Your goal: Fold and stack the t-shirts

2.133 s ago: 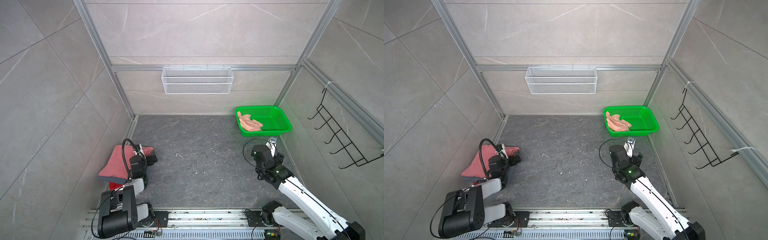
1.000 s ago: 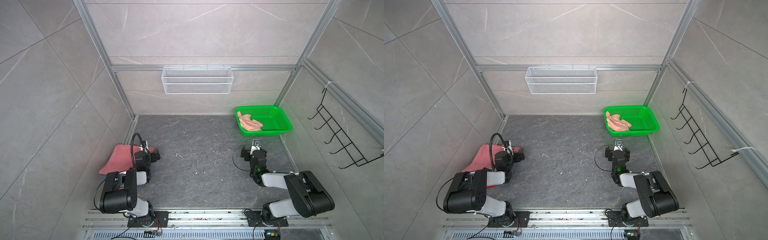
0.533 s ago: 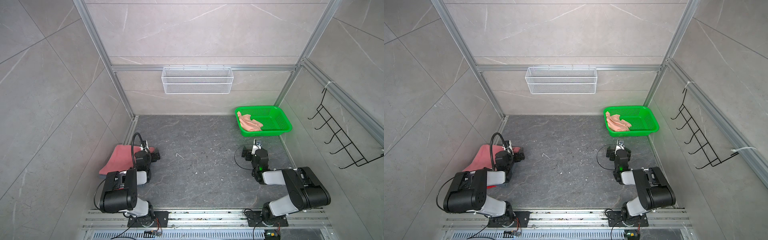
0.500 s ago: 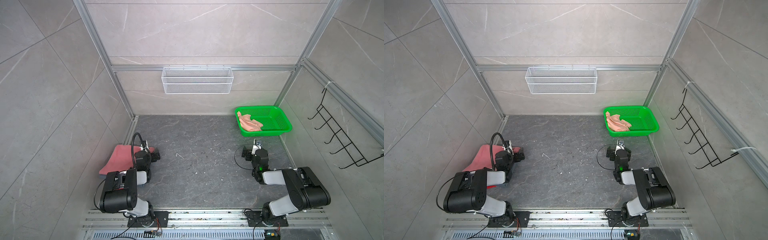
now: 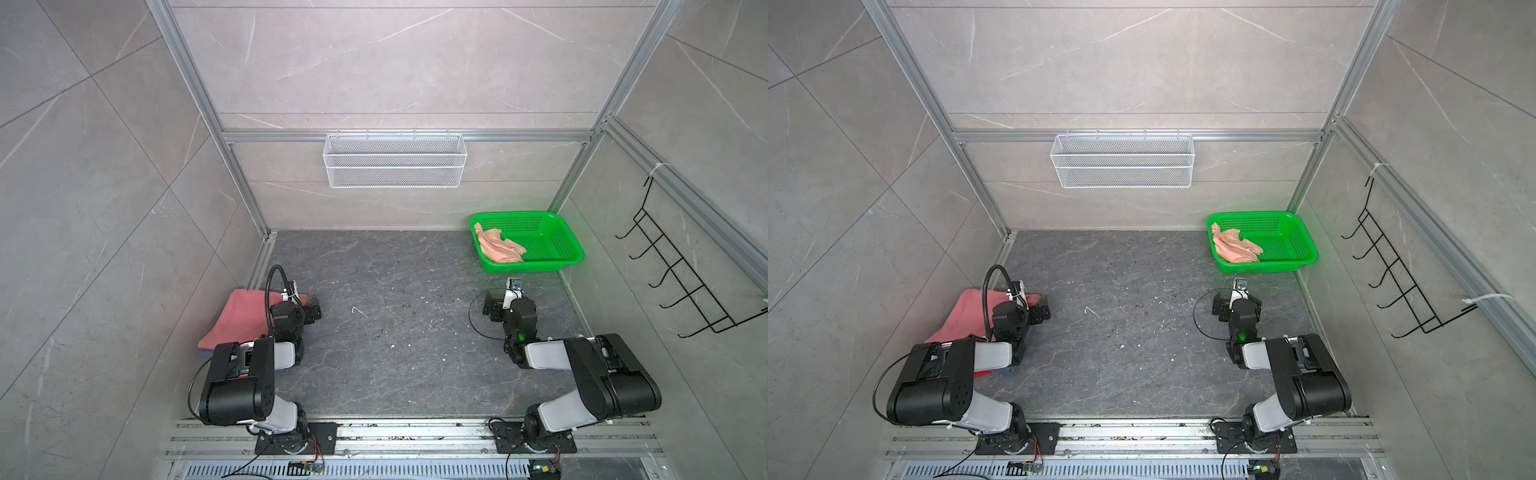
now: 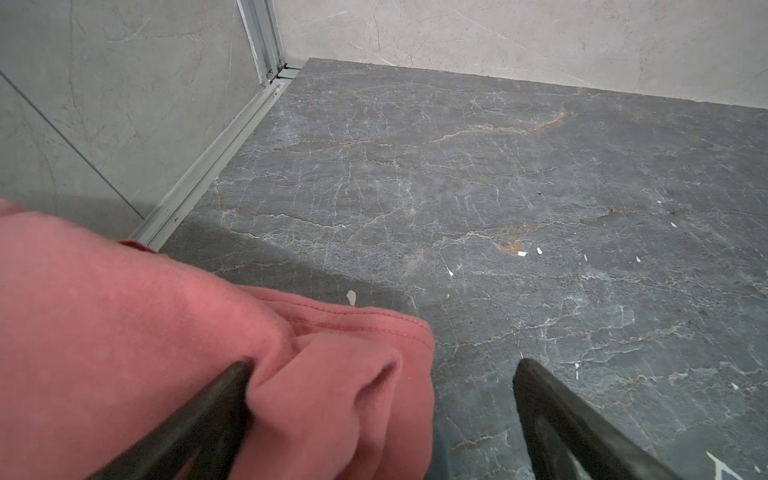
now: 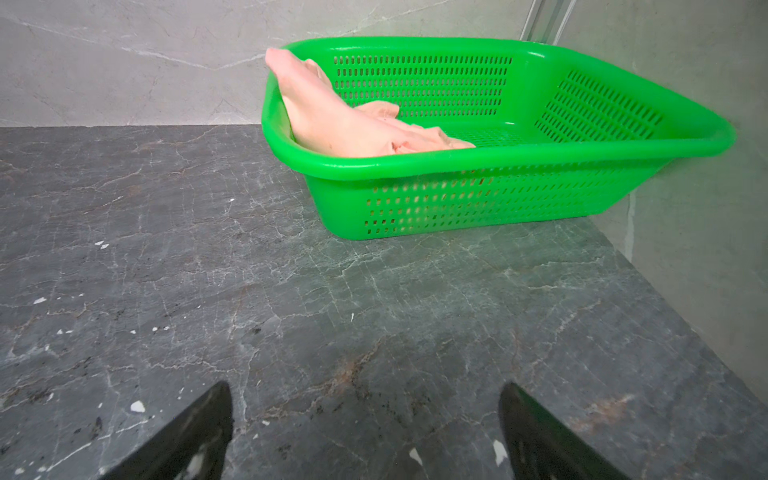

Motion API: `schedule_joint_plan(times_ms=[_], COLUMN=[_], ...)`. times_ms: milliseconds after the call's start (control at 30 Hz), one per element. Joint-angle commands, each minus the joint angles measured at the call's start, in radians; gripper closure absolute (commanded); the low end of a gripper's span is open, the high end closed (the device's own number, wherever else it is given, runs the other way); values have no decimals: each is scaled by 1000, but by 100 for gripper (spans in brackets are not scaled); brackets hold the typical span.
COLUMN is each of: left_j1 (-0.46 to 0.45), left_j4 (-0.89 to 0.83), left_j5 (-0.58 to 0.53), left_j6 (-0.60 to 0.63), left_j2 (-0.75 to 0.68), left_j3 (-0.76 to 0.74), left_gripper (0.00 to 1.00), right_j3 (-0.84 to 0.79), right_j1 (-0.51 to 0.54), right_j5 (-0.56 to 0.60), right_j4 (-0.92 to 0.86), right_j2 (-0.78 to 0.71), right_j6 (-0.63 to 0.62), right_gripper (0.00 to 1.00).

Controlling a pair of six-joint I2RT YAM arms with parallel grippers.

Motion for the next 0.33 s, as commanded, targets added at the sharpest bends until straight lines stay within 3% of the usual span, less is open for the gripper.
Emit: schedule_joint_plan(times_ms=[0,300], left_j1=[-9,-8], left_j4=[0,-1], left_j5=[-1,-2], left_j6=[16,15], left_j2=[4,4], left_j3=[17,17], left_gripper=[0,0], right_j3=[14,7], right_j1=[3,2], right_j5=[-5,-10], right_j4=[-12,-5], right_j2=[-6,-11], right_j6=[7,6], right_gripper=[0,0])
